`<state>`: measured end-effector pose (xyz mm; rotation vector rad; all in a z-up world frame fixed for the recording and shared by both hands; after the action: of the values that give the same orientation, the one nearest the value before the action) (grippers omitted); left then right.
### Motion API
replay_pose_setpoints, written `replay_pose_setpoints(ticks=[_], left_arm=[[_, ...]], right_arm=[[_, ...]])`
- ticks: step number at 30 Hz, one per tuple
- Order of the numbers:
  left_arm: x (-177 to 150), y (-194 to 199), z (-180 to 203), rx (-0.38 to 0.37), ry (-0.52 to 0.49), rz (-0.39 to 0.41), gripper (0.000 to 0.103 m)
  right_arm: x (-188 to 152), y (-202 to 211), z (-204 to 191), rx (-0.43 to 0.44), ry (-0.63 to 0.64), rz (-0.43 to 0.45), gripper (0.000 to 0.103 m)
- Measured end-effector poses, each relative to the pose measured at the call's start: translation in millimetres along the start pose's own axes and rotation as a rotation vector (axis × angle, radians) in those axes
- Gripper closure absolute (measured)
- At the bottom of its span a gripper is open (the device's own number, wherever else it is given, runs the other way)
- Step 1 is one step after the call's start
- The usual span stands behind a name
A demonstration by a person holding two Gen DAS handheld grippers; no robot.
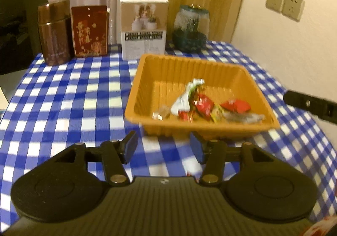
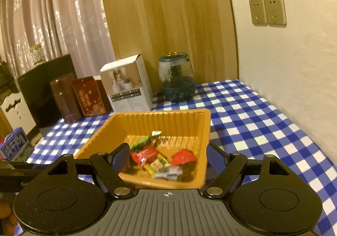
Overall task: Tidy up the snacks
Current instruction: 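Move both tools back toward the last red candies on the cloth, then grasp a small red candy with the left tool while the right tool grasps a brown-red candy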
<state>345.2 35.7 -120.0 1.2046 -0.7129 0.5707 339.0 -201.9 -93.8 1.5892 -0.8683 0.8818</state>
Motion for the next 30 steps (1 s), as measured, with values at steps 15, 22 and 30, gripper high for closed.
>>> replay_pose_setpoints(ticks=[15, 22, 30], left_arm=[[-74, 10, 19, -0.116, -0.277, -0.178, 0.051], [-90, -1, 43, -0.21, -0.494, -0.201, 0.052], [-95, -20, 50, -0.232, -0.591, -0.218, 0.068]], right_arm=[[-58, 14, -4, 0.048, 0.092, -0.159, 0.023], [-73, 5, -9, 0.079, 0.11, -0.231, 0.024], [-80, -4, -10, 0.081, 0.118, -0.279, 0.024]])
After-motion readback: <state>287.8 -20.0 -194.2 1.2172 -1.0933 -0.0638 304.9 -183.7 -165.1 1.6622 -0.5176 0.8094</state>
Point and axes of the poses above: each gripper's, at about its wrist camera, not at the fingertips, and y roughly against the way its jaws point, z to its right, x to its top, the point moved 8 cm from there along -y, roughly the way its jaws point, and after that the axes turned 7 degrees about -x, right-handed, at the moved point
